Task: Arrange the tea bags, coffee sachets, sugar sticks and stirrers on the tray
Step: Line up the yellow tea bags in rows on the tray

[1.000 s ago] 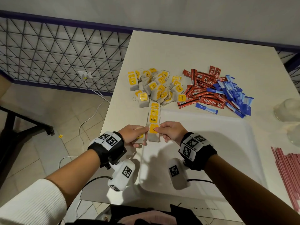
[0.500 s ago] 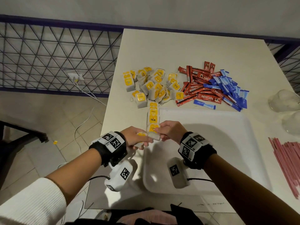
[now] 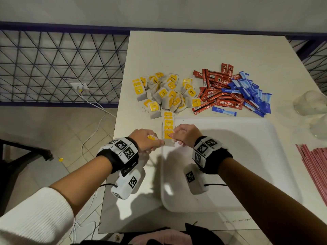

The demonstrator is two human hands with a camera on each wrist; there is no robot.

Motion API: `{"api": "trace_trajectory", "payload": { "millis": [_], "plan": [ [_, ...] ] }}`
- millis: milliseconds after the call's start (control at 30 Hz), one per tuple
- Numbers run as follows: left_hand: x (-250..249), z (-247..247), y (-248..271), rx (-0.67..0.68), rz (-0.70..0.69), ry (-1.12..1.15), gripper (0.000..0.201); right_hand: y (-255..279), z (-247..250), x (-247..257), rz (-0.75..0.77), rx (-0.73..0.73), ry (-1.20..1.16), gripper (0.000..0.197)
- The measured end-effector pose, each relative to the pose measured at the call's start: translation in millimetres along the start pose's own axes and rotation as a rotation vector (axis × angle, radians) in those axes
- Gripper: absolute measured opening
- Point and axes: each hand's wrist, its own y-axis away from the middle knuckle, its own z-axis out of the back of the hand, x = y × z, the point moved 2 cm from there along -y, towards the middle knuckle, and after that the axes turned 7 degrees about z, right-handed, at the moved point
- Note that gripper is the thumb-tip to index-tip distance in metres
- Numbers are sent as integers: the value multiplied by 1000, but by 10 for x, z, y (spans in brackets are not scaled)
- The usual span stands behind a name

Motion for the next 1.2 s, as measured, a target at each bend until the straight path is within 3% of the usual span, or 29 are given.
{"api": "trace_trajectory", "payload": {
  "millis": [100, 267, 633, 700, 833, 900, 1000, 1200],
  "plan": [
    [-55, 11, -47, -104, -32, -118, 30, -23, 2, 6, 6, -9, 7, 15],
    [-121, -63, -72, -107, -21, -213, 35, -47, -3, -18, -17, -72, -15, 19],
    [-151, -83, -69, -152, 56, -131, 32, -81, 25, -46, 16, -42, -9, 19],
    [-166, -80, -12, -87, 64, 16, 30, -68, 64, -27, 21, -49, -17, 23],
    [-249, -79, 147, 186, 61, 544, 20, 47, 187, 86, 99, -40, -96, 25],
    [-277, -76, 198, 321, 77, 752, 37, 139, 205, 169, 140, 69, -140, 20],
    [-300, -74, 232, 365, 95, 874, 46, 234, 178, 221, 169, 188, -86, 19],
    [-346, -113, 341, 432, 144, 961, 34, 213, 121, 199, 205, 129, -123, 26]
  ]
}}
